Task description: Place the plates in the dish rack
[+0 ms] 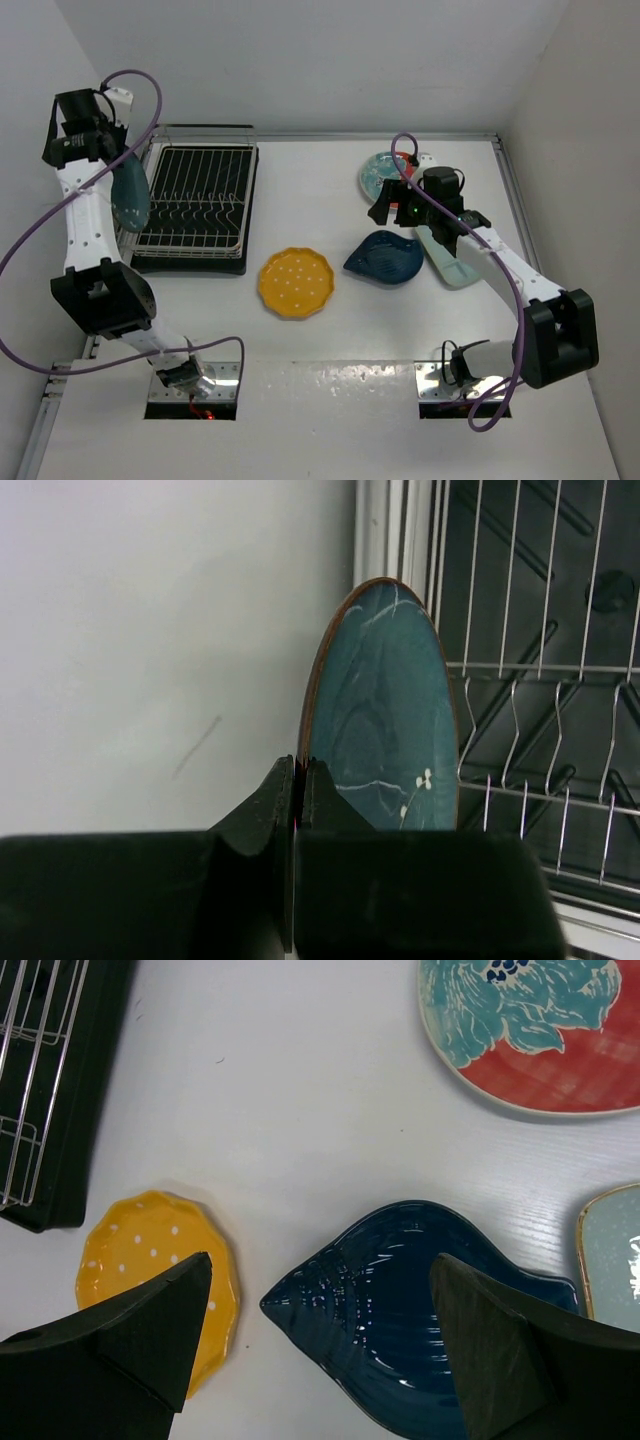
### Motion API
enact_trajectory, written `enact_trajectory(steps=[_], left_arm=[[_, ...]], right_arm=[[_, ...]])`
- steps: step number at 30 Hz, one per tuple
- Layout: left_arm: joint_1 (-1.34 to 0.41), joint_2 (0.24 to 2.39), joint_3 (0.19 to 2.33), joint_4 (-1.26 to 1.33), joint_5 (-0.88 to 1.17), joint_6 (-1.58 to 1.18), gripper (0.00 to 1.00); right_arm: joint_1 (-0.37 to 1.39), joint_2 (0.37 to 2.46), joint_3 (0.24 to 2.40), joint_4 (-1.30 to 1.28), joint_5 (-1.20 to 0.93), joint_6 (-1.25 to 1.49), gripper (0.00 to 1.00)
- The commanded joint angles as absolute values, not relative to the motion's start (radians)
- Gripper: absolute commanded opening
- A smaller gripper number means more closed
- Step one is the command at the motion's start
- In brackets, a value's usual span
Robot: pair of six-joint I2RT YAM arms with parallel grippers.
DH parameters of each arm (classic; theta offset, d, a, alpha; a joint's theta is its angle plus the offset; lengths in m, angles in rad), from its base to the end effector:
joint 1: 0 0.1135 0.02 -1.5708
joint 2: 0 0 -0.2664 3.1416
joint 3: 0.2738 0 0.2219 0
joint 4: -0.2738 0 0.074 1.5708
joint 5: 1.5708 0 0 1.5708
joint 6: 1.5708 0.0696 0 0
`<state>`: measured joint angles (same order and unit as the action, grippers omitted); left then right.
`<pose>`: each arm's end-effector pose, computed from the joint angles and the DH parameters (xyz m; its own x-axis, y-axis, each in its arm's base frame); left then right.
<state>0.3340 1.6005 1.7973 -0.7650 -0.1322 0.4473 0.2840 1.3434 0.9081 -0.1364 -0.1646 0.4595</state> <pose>0.3241 0.1222 0.4035 -0.6443 0.2303 -0.7293 -0.1677 0.8878 0.4285 0.2838 0.0947 0.2602 -0.6468 0.2670 -0.7144 -0.1359 0.8814 0.4524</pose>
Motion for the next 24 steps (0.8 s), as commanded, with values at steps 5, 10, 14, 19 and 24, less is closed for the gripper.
enact_trajectory(steps=[5, 10, 14, 19, 24], left_arm=[[0.417, 1.510, 1.712, -0.588, -0.054, 0.509, 0.00], [0.448, 1.491, 1.603, -0.531, -0.042, 0.554, 0.00], [0.457, 1.491, 1.498, -0.502, 0.052, 0.591, 0.00], [0.457, 1.525, 1.485, -0.468, 0.026, 0.513, 0.31], [0.457, 1.534, 1.532, -0.459, 0.037, 0.456, 0.55]], right_arm=[[0.290, 1.333, 0.942, -0.114, -0.163, 0.443, 0.88], [0.293, 1.327, 0.933, -0.112, -0.158, 0.448, 0.88], [0.290, 1.333, 0.923, -0.104, -0.166, 0.457, 0.91], [0.305, 1.429, 1.017, -0.275, -0.178, 0.411, 0.95], [0.288, 1.489, 0.990, -0.354, -0.167, 0.478, 0.98]])
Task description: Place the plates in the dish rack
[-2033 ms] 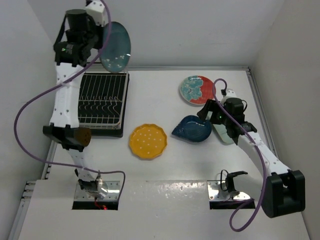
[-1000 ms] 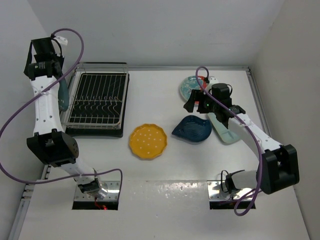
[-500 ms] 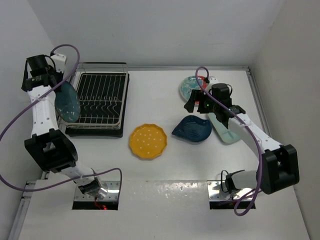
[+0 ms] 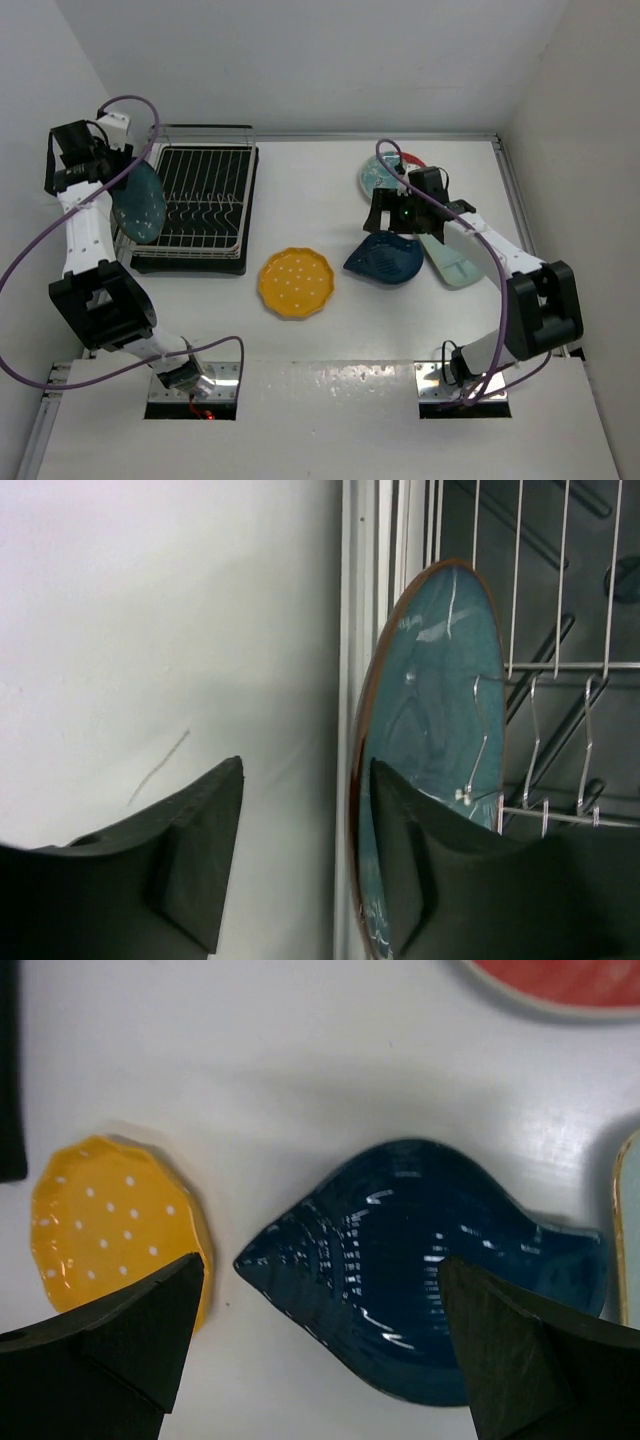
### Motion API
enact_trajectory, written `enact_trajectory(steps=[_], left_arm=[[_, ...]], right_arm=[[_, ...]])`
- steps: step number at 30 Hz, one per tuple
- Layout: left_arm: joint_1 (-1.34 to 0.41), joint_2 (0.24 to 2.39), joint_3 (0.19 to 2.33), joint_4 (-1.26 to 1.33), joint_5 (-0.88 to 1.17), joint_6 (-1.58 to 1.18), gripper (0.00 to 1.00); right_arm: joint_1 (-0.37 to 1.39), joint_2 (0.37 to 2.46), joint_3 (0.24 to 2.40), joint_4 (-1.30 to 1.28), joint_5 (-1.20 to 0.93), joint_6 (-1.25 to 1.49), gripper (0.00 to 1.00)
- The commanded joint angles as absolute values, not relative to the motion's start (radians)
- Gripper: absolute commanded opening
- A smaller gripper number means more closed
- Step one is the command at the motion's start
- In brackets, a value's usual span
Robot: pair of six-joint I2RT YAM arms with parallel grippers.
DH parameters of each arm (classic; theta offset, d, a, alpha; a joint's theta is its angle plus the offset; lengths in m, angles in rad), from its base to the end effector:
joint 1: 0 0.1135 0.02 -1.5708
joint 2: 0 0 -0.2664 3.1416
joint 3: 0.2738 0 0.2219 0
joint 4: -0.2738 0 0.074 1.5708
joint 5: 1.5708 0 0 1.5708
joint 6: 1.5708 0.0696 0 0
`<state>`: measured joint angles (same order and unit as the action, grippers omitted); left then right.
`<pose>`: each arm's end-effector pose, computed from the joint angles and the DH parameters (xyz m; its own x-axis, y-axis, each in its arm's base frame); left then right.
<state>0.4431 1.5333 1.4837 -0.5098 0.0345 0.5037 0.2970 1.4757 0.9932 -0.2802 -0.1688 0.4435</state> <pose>0.3155 0.1470 0.3529 -0.6139 0.2426 -0.7511 -0.1207 0.9116 0.3931 0.2977 0.1033 0.2342 -0.7703 0.2066 -0.6032 -0.0820 0.9061 0.4151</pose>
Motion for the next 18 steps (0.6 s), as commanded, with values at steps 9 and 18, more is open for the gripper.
enact_trajectory(steps=[9, 18], left_arm=[[0.376, 1.543, 1.690, -0.599, 0.048, 0.413, 0.80], [0.244, 1.562, 1.805, -0.753, -0.017, 0.431, 0.82]], right_arm=[[0.147, 1.483, 0.925, -0.408, -0.089, 0.640, 0.96], [0.005, 1.431, 0.862, -0.304, -0.097, 0.693, 0.93]])
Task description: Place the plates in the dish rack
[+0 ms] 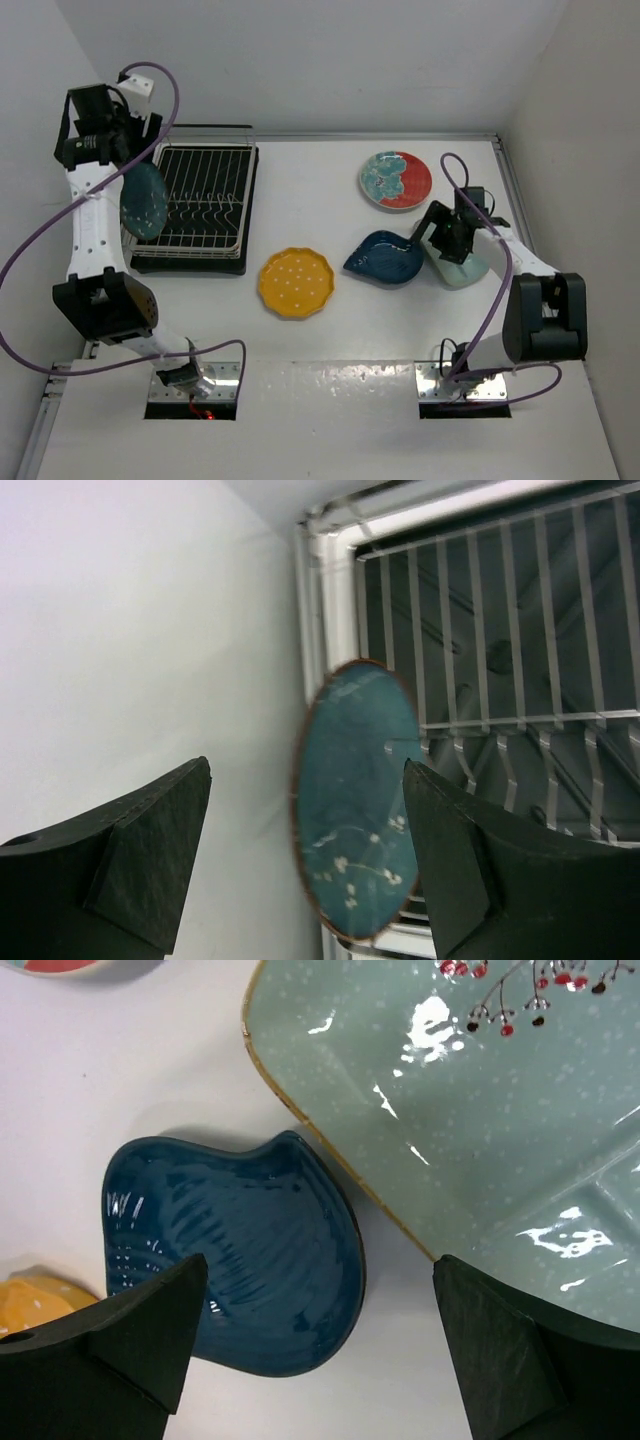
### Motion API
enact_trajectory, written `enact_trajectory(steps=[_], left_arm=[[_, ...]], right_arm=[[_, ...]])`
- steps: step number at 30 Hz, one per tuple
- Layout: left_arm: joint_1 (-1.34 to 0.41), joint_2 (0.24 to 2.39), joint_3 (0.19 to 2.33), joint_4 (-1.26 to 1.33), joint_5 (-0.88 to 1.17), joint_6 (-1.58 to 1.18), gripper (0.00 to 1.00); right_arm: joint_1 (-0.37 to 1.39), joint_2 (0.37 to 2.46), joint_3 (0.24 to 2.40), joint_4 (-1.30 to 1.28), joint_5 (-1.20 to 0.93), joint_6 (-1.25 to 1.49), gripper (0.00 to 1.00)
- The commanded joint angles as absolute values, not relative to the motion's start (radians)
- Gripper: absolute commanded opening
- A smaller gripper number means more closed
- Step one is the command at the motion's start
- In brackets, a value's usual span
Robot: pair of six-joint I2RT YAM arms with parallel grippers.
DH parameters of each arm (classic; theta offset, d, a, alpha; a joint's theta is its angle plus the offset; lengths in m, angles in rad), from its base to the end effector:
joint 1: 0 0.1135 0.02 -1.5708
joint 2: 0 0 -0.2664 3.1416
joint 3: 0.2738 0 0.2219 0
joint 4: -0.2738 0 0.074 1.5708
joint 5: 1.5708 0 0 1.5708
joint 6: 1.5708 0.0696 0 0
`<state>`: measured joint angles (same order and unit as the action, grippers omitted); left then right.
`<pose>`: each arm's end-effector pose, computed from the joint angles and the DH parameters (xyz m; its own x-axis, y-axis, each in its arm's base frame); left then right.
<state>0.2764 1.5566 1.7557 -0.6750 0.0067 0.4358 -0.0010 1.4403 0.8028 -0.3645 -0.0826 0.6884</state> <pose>0.3286 0.0927 0.4152 -0.5123 0.2935 -0.8071 -0.0561 0.9264 0.3724 0.2699 0.0055 0.1779 -0.6783 0.6338 -0.3718 0.5017 0.7691 0.3959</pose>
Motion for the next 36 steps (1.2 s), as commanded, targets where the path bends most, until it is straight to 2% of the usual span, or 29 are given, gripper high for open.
enact_trajectory(steps=[1, 3, 5, 6, 7, 8, 10, 11, 16, 22, 25, 28, 29, 31, 32, 34, 36], left_arm=[[0.223, 1.562, 1.828, -0.768, -0.017, 0.431, 0.82], [0.203, 1.571, 1.838, -0.796, -0.017, 0.422, 0.82], [0.172, 1.571, 1.852, -0.827, -0.017, 0.404, 0.82], [0.154, 1.571, 1.852, -0.839, -0.017, 0.403, 0.82], [0.153, 1.562, 1.852, -0.839, -0.017, 0.393, 0.82], [0.140, 1.562, 1.852, -0.851, -0.017, 0.393, 0.82], [0.127, 1.551, 1.827, -0.851, -0.028, 0.393, 0.82], [0.114, 1.542, 1.818, -0.851, -0.040, 0.382, 0.82], [0.075, 1.522, 1.793, -0.861, -0.093, 0.371, 0.82], [0.019, 1.513, 1.784, -0.871, -0.123, 0.362, 0.83], [-0.008, 1.513, 1.784, -0.871, -0.150, 0.362, 0.83], [-0.020, 1.513, 1.784, -0.880, -0.160, 0.362, 0.83], [-0.031, 1.522, 1.784, -0.881, -0.160, 0.362, 0.83], [-0.043, 1.522, 1.793, -0.881, -0.150, 0.362, 0.83], [-0.043, 1.522, 1.793, -0.881, -0.137, 0.362, 0.83], [-0.055, 1.531, 1.802, -0.890, -0.111, 0.362, 0.83], [-0.066, 1.542, 1.812, -0.899, -0.036, 0.362, 0.87]], right_arm=[[0.006, 1.449, 0.915, -0.301, -0.095, 0.658, 0.90], [0.005, 1.483, 0.948, -0.256, -0.107, 0.646, 0.86], [0.005, 1.517, 1.001, -0.177, -0.110, 0.664, 0.72], [0.005, 1.564, 1.043, -0.140, -0.095, 0.673, 0.60], [-0.029, 1.587, 1.061, -0.118, -0.072, 0.683, 0.56], [-0.032, 1.664, 1.084, -0.114, -0.049, 0.696, 0.56], [-0.044, 1.728, 1.202, -0.150, -0.029, 0.716, 0.62], [-0.046, 1.832, 1.279, -0.175, -0.012, 0.721, 0.65], [-0.055, 2.102, 1.556, -0.351, 0.029, 0.785, 0.69], [-0.066, 2.261, 1.670, -0.376, 0.006, 0.879, 0.69], [-0.064, 2.290, 1.649, -0.300, -0.061, 0.933, 0.63], [-0.067, 2.292, 1.565, -0.157, -0.170, 0.977, 0.47], [-0.069, 2.295, 1.531, -0.134, -0.223, 0.991, 0.27], [-0.074, 2.298, 1.517, -0.065, -0.264, 1.005, 0.06], [-0.074, 2.298, 1.505, -0.051, -0.281, 1.011, 0.00], [-0.078, 2.275, 1.483, 0.059, -0.360, 1.017, 0.00], [-0.080, 2.249, 1.447, 0.122, -0.437, 1.026, 0.00]])
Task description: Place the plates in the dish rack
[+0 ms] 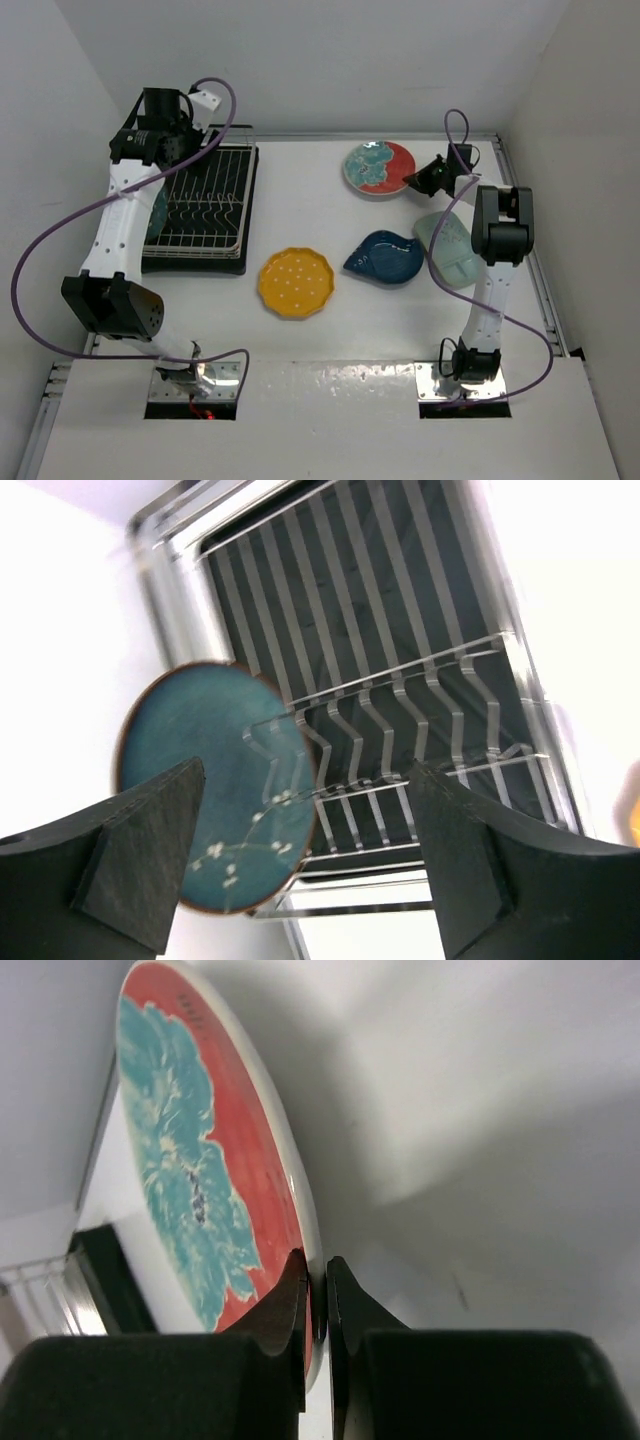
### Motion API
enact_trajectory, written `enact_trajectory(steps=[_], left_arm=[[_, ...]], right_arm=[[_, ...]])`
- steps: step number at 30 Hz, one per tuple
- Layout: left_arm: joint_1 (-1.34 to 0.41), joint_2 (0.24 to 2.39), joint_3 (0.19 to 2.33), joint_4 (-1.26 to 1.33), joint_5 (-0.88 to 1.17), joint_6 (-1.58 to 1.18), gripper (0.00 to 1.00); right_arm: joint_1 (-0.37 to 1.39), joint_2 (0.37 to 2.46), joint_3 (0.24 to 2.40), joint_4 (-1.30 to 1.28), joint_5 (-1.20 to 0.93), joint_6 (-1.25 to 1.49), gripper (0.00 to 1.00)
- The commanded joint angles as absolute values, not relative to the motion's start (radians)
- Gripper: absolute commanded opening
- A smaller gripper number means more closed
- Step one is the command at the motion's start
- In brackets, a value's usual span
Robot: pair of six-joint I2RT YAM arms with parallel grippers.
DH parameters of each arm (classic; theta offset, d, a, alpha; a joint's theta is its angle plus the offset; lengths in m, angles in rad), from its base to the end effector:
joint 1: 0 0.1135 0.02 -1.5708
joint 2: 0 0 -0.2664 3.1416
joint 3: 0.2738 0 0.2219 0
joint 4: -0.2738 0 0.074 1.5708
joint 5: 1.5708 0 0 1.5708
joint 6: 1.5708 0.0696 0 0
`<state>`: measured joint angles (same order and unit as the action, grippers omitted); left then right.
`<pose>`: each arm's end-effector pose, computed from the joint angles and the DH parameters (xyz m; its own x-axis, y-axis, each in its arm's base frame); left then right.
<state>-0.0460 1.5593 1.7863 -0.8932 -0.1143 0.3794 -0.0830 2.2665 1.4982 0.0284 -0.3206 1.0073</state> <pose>0.3241 -0.0070 0.3980 -0.5897 0.3955 -0.7042 0.1879 0.9152 0.3566 0.4896 -0.0187 0.1183 -0.4884 0.8457 -0.2149 0.4862 0.4682 0.7378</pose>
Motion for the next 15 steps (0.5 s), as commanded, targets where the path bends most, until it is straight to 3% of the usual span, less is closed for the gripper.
enact_trajectory(steps=[1, 6, 15], left_arm=[[-0.066, 1.551, 1.812, -0.913, 0.001, 0.362, 0.88], [-0.118, 1.603, 1.859, -0.953, 0.275, 0.351, 0.91], [-0.184, 1.723, 1.951, -0.971, 0.581, 0.293, 0.95]], right_arm=[[-0.077, 2.208, 1.442, 0.190, -0.454, 1.026, 0.00], [-0.019, 2.051, 1.436, 0.307, -0.552, 1.009, 0.00], [0.233, 1.850, 1.321, 0.462, -0.707, 0.974, 0.00]])
